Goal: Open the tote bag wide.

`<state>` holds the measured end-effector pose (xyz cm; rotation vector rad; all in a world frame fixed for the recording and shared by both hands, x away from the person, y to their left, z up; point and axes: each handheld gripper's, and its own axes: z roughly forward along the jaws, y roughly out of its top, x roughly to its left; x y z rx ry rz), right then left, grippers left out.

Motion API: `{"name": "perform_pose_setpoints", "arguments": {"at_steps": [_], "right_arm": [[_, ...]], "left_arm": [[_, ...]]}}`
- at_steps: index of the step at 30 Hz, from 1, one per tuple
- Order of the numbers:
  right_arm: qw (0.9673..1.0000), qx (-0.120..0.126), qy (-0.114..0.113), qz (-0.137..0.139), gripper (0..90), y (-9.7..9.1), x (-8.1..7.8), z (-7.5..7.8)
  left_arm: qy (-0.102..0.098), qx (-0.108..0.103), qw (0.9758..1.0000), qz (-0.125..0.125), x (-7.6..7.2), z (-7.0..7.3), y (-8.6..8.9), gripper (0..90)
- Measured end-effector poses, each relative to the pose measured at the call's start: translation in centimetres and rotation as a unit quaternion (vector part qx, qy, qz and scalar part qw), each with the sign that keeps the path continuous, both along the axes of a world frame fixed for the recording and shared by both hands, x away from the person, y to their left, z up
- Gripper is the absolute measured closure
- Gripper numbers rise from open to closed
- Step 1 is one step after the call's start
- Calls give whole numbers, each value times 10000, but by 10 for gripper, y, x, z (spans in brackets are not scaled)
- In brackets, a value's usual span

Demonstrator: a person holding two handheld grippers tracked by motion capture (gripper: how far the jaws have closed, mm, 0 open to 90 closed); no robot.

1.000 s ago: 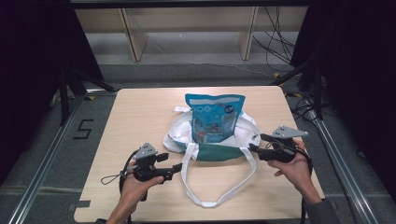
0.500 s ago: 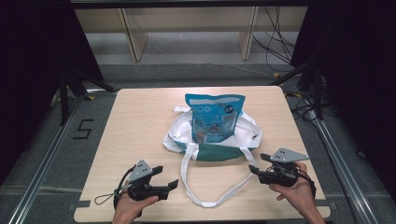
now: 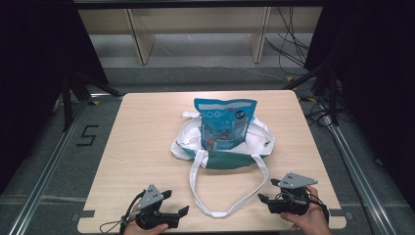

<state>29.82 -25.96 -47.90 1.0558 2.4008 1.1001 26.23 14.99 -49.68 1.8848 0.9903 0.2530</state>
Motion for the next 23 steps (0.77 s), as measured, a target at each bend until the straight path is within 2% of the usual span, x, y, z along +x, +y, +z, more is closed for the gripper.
{"name": "perform_pose_setpoints", "arguments": {"at_steps": [3, 4, 5, 6, 7, 8, 9, 11, 12, 13, 14, 15, 16, 20, 22, 23], "right_arm": [[9999, -70, 46, 94, 294, -1, -4, -4], [9999, -93, -45, 115, 294, -1, -5, -5], [9999, -88, 12, 111, 294, 0, -7, -5], [9998, -126, -47, 173, 294, 0, -8, -5], [9997, -145, -79, 168, 292, 1, -9, -6], [9996, -131, -12, 241, 290, 2, -10, -7], [9996, -167, -12, 223, 290, 3, -10, -7], [9992, -267, -73, 281, 290, 4, -9, -9], [9992, -280, -40, 277, 290, 4, -9, -9], [9990, -295, -120, 321, 290, 4, -8, -10], [9991, -288, -48, 309, 290, 3, -8, -9], [9993, -264, 1, 269, 289, 3, -8, -9], [9992, -286, -87, 258, 290, 2, -8, -9], [9995, -230, 5, 204, 290, 2, -8, -8], [9993, -242, -46, 272, 290, 1, -6, -9], [9995, -241, -67, 197, 290, 0, -7, -8]], "left_arm": [[-11, 81, 9999, -99, -4, -2, -6, 165], [-45, 173, 9997, -183, -4, -3, -7, 165], [-50, 242, 9996, -141, -4, -3, -8, 165], [-60, 337, 9993, -163, -3, -3, -8, 165], [-48, 323, 9994, -90, -2, -4, -8, 165], [-43, 356, 9993, -104, -2, -3, -7, 165], [-97, 419, 9990, -123, -2, -3, -7, 165], [-106, 394, 9991, -96, -2, -3, -7, 165], [-109, 478, 9987, -137, -1, -2, -5, 165], [-34, 359, 9993, -57, -2, -3, -6, 165], [-50, 308, 9995, -64, -1, -4, -7, 165], [-58, 302, 9995, -64, -1, -4, -7, 165], [-47, 284, 9996, -51, -1, -5, -8, 165], [-47, 313, 9995, -55, 0, -4, -7, 165], [-50, 329, 9994, -58, 0, -4, -6, 165], [-36, 377, 9993, -59, 0, -3, -6, 165]]}}
